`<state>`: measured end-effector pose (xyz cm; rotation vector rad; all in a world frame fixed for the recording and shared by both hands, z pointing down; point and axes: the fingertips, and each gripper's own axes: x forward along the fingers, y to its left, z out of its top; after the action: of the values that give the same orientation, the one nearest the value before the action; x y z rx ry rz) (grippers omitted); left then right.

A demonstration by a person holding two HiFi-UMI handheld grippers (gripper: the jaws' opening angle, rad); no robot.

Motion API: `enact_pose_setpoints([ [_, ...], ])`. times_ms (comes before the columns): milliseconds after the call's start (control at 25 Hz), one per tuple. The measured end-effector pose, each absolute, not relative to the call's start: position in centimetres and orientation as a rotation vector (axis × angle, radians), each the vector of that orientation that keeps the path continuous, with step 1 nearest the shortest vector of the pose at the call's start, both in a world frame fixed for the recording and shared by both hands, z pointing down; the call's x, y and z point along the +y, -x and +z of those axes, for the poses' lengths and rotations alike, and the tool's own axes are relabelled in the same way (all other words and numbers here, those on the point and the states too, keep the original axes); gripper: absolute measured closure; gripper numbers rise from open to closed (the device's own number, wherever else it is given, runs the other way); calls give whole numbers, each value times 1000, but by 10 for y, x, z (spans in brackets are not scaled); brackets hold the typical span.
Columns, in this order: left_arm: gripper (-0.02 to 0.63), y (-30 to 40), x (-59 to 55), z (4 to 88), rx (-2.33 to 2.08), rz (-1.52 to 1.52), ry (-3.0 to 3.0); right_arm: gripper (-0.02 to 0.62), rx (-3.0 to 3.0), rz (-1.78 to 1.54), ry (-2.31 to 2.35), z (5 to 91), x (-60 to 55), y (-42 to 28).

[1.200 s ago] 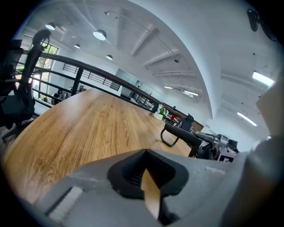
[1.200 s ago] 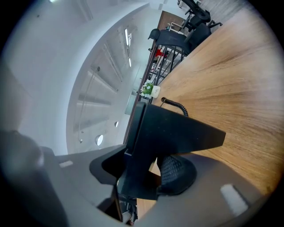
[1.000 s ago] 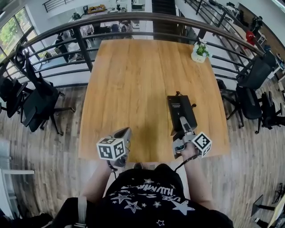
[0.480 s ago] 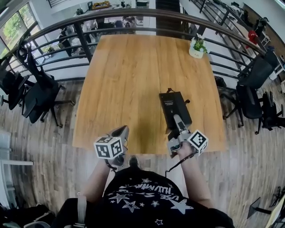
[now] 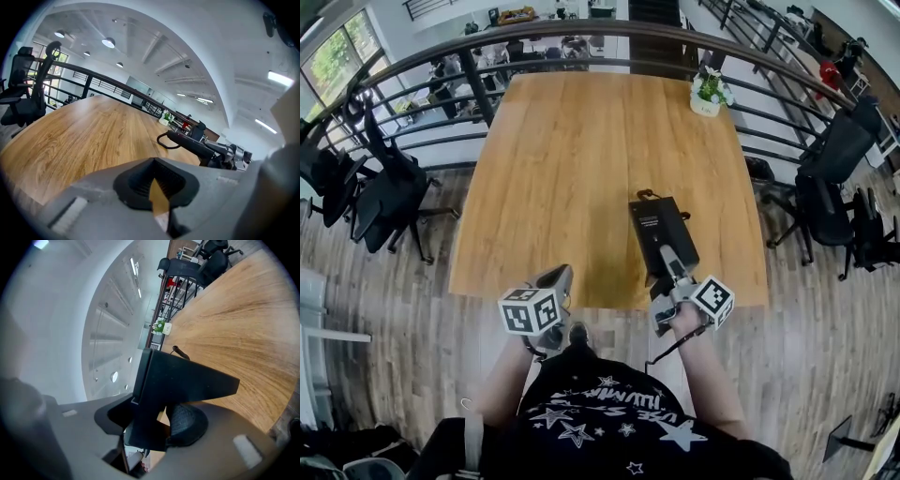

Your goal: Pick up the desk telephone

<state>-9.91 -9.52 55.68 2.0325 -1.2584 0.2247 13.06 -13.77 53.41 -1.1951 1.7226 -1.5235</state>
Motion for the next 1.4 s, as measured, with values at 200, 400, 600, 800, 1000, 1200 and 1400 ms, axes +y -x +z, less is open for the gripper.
enact_pose_setpoints([
  [200, 604, 87, -65, 559, -1260, 224, -2038, 388, 1692, -1564, 1214, 544, -105, -142],
  [400, 604, 83, -40, 561, -1269, 218, -2029, 388, 1720, -1563, 1211, 548, -82, -146],
  [600, 604, 79, -15, 562, -1276, 219, -2026, 388, 1727, -1563, 1197, 546, -59, -150],
  [800, 604, 69, 6, 562, -1275, 221, -2029, 388, 1701, -1592, 1225, 549, -33, -160],
  [1000, 604, 59, 21, 558, -1273, 214, -2035, 387, 1725, -1584, 1209, 545, -14, -168],
  [1200, 604, 52, 30, 550, -1262, 215, -2044, 385, 1713, -1593, 1220, 538, 0, -174],
  [1400, 604, 41, 46, 551, -1250, 217, -2049, 384, 1726, -1573, 1201, 535, 17, -184],
])
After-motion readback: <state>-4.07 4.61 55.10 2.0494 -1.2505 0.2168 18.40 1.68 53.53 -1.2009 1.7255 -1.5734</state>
